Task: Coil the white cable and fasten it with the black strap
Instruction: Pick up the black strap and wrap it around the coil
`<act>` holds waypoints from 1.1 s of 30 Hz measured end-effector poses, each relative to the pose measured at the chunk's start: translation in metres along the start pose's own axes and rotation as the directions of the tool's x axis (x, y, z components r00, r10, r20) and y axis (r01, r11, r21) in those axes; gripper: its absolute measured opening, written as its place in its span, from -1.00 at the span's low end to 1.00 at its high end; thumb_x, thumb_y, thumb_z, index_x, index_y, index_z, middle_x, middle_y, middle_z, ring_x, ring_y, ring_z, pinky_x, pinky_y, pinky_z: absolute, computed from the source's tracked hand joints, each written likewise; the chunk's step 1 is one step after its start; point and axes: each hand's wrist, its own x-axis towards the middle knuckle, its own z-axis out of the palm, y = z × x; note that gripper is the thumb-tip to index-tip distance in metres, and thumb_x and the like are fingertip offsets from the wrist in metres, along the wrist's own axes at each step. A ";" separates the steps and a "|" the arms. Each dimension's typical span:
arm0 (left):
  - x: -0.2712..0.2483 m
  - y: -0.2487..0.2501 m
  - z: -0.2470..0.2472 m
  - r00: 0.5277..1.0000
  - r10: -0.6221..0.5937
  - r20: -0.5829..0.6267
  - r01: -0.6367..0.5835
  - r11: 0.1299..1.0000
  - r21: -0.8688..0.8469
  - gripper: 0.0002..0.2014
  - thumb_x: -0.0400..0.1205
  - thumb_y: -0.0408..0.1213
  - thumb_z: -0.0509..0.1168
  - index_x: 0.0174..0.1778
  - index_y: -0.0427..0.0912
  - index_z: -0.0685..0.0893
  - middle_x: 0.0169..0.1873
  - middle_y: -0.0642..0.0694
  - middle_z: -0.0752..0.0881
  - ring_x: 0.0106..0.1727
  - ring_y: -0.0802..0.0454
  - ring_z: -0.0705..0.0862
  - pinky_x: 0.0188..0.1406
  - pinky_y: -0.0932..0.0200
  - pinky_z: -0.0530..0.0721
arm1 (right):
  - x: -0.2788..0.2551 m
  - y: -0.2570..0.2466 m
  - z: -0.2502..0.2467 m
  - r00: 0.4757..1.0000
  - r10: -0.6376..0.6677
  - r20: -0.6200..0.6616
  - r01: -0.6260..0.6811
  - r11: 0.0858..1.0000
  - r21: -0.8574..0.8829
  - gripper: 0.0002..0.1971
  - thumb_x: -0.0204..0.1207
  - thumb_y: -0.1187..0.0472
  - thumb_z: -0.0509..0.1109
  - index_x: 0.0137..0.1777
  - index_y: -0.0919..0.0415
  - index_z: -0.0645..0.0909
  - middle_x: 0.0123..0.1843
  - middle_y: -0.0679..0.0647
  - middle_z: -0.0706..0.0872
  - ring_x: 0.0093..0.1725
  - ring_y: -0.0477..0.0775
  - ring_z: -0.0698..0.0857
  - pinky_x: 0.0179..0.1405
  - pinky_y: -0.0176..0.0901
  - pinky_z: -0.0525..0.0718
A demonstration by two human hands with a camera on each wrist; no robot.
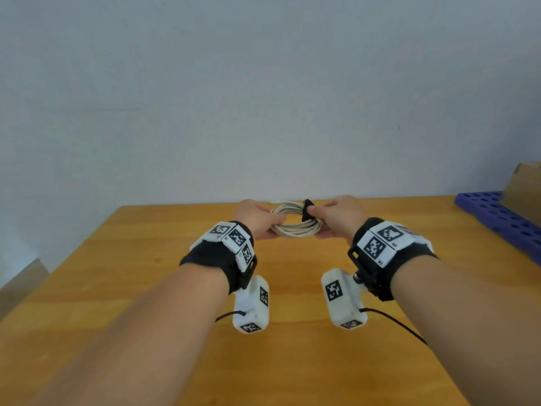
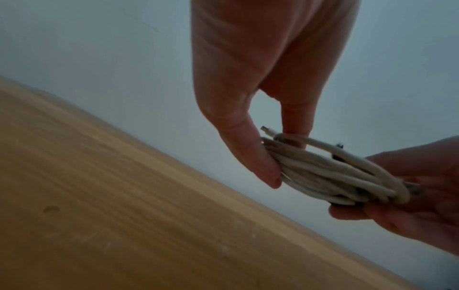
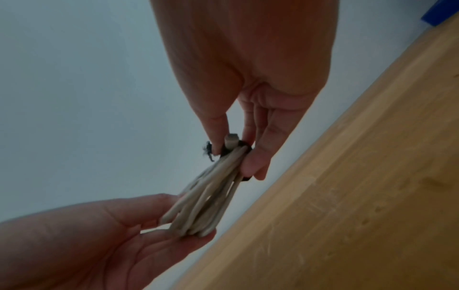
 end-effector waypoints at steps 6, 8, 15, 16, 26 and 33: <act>0.032 -0.012 0.005 0.997 -0.075 0.018 0.075 0.997 0.004 -0.81 0.51 -0.52 0.44 -0.24 -0.26 0.53 -0.17 -0.28 0.69 -0.06 -0.22 0.76 -0.04 -0.01 0.76 | 0.030 0.009 0.010 1.000 0.004 0.027 0.000 0.984 -0.178 -0.79 0.44 0.20 0.51 -0.33 0.25 0.59 -0.19 0.29 0.81 -0.16 0.23 0.84 -0.04 0.13 0.81; 0.039 -0.017 0.006 0.996 -0.092 0.022 0.091 0.996 0.020 -0.82 0.50 -0.53 0.44 -0.26 -0.28 0.55 -0.17 -0.29 0.69 -0.04 -0.25 0.77 -0.03 -0.04 0.76 | 0.036 0.013 0.013 1.000 0.012 0.018 -0.007 0.976 -0.217 -0.80 0.43 0.20 0.53 -0.33 0.22 0.58 -0.23 0.23 0.80 -0.16 0.22 0.84 -0.05 0.10 0.82; 0.054 -0.028 0.004 0.988 -0.143 0.049 0.141 0.989 0.050 -0.86 0.51 -0.53 0.44 -0.29 -0.33 0.60 -0.16 -0.31 0.72 -0.08 -0.22 0.76 -0.12 0.01 0.78 | 0.050 0.026 0.024 0.998 0.065 0.016 -0.060 0.977 -0.206 -0.79 0.42 0.23 0.56 -0.08 0.34 0.64 -0.17 0.22 0.78 -0.15 0.21 0.83 -0.08 0.07 0.82; 0.055 -0.028 0.004 0.987 -0.149 0.055 0.147 0.988 0.054 -0.90 0.51 -0.53 0.43 -0.25 -0.36 0.63 -0.12 -0.34 0.73 -0.09 -0.22 0.76 -0.14 0.02 0.78 | 0.051 0.027 0.025 0.998 0.069 0.016 -0.064 0.978 -0.198 -0.76 0.41 0.23 0.56 -0.02 0.36 0.65 -0.13 0.24 0.78 -0.15 0.21 0.83 -0.09 0.08 0.82; 0.066 -0.032 0.003 0.979 -0.188 0.077 0.182 0.980 0.084 -0.90 0.55 -0.51 0.38 -0.05 -0.46 0.68 0.02 -0.38 0.76 -0.03 -0.18 0.77 -0.10 0.06 0.75 | 0.055 0.030 0.026 0.995 0.095 0.039 -0.084 0.971 -0.225 -0.77 0.45 0.22 0.53 0.01 0.31 0.61 -0.12 0.20 0.75 -0.08 0.21 0.82 -0.03 0.06 0.81; 0.060 -0.026 0.000 0.981 -0.181 0.065 0.160 0.958 0.239 -0.95 0.60 -0.43 0.32 -0.08 -0.34 0.66 0.03 -0.28 0.71 0.14 -0.19 0.71 0.25 -0.10 0.67 | 0.042 0.022 0.019 0.996 0.060 0.066 -0.033 0.936 -0.351 -0.93 0.55 0.24 0.40 -0.05 0.24 0.65 -0.05 0.29 0.80 -0.15 0.14 0.76 0.05 0.06 0.79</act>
